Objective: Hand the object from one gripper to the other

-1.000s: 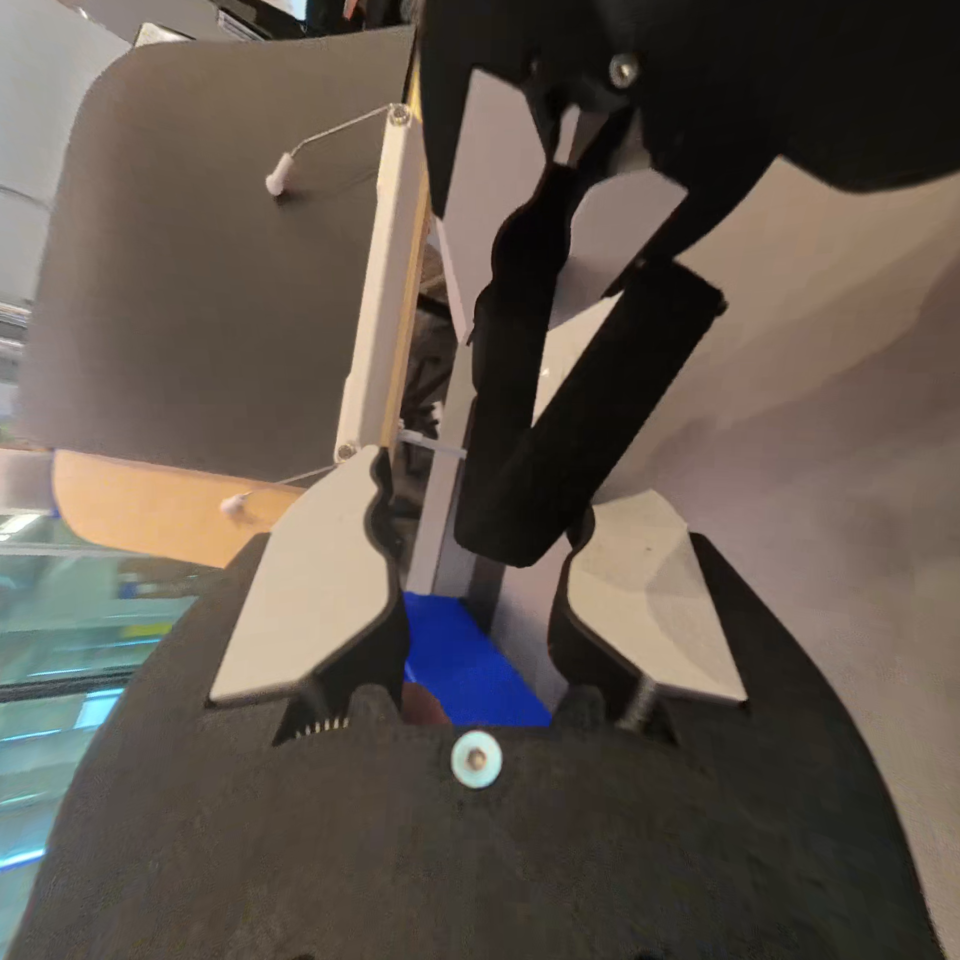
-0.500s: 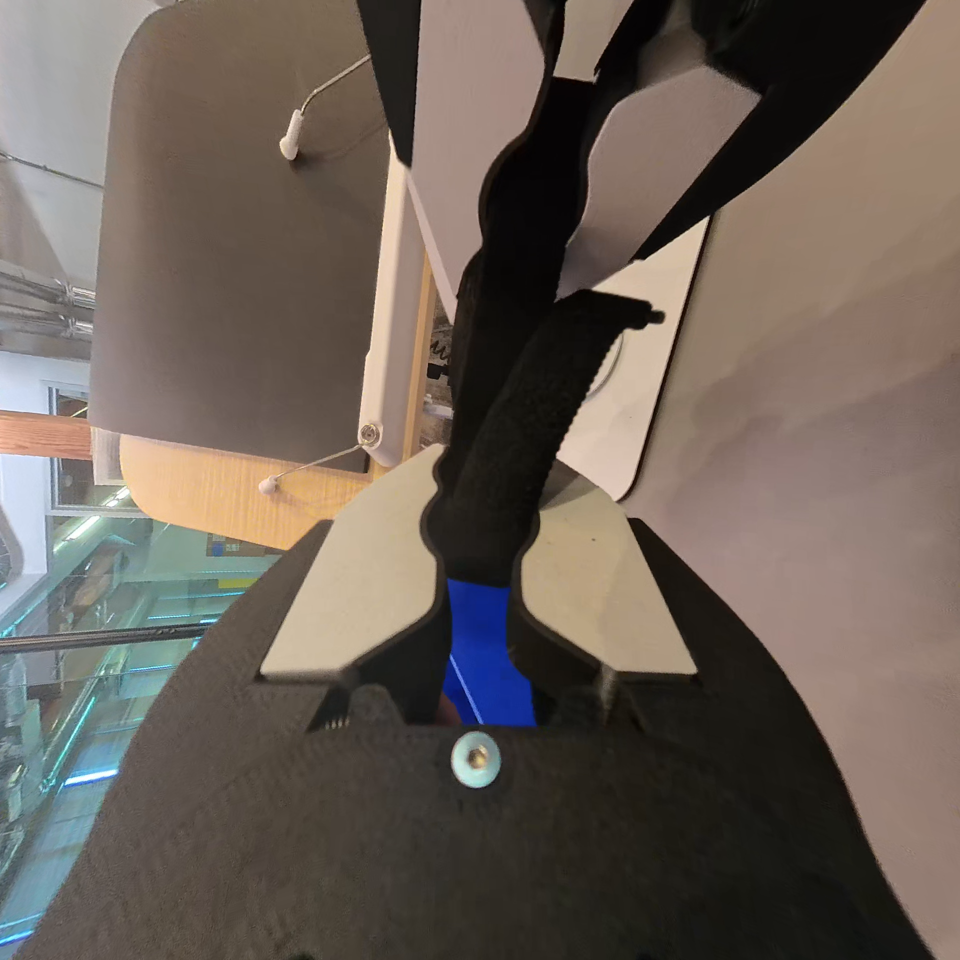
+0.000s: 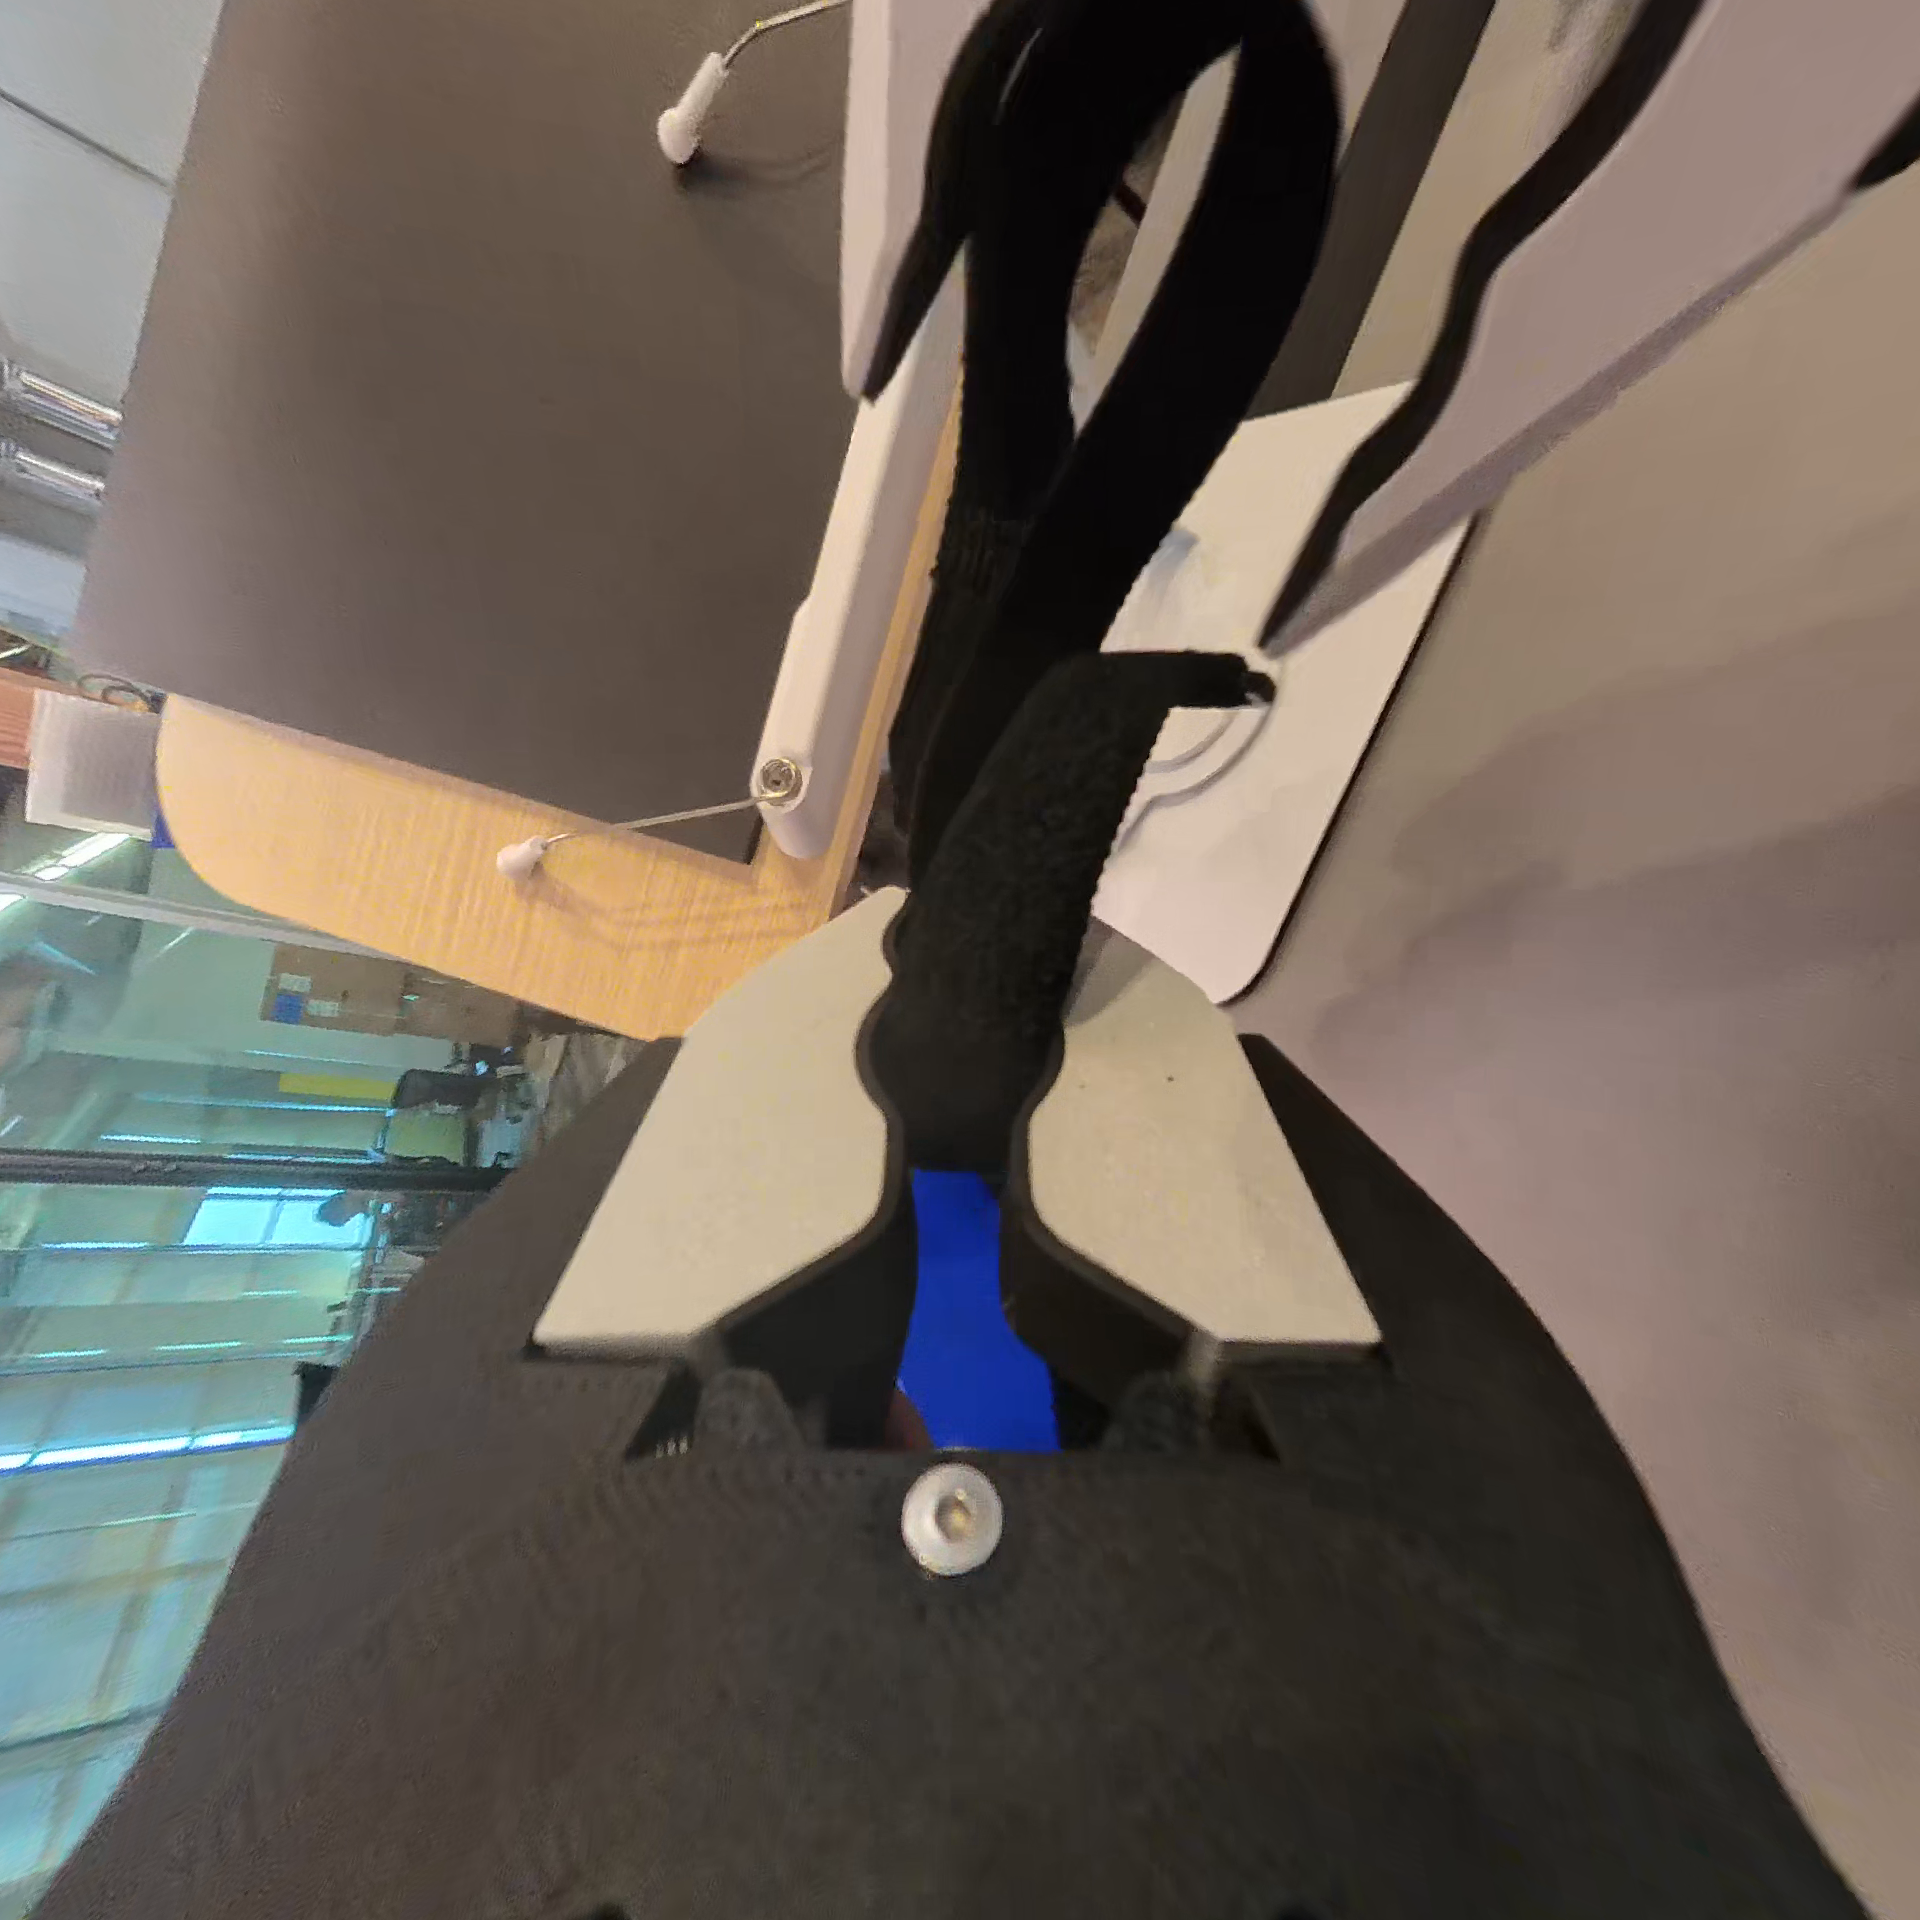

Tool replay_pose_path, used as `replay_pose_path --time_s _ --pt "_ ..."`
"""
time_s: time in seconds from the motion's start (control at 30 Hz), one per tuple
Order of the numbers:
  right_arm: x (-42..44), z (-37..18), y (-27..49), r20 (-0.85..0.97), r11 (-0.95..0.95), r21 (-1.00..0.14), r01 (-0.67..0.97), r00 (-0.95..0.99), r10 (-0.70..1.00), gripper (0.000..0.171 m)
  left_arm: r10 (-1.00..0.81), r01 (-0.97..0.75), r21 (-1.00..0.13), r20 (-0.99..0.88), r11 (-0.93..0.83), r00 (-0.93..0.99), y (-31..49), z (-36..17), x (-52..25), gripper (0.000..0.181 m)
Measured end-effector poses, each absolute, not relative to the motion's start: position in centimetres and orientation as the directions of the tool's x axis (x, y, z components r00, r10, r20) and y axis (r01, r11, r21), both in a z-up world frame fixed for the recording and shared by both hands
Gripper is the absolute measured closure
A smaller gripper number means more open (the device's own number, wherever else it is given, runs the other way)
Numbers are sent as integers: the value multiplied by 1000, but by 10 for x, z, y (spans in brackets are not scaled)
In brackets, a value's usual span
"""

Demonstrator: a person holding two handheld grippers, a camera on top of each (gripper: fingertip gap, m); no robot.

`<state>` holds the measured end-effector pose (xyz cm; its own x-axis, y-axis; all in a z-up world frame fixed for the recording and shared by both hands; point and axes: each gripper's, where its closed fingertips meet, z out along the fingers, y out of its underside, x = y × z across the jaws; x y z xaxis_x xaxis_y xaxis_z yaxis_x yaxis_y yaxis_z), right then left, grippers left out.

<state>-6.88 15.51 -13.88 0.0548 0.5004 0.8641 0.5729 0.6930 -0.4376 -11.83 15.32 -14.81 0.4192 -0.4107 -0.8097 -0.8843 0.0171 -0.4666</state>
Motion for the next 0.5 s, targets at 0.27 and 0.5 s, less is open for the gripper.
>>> replay_pose_path --time_s 0.27,0.5 --pt "-87 -147 148 883 688 -396 608 48 466 103 -376 -925 -377 -866 57 329 148 -151 -102 168" --pt "-88 -144 155 932 718 -325 615 77 355 126 -373 -935 -340 -883 96 283 143 -149 -94 168"
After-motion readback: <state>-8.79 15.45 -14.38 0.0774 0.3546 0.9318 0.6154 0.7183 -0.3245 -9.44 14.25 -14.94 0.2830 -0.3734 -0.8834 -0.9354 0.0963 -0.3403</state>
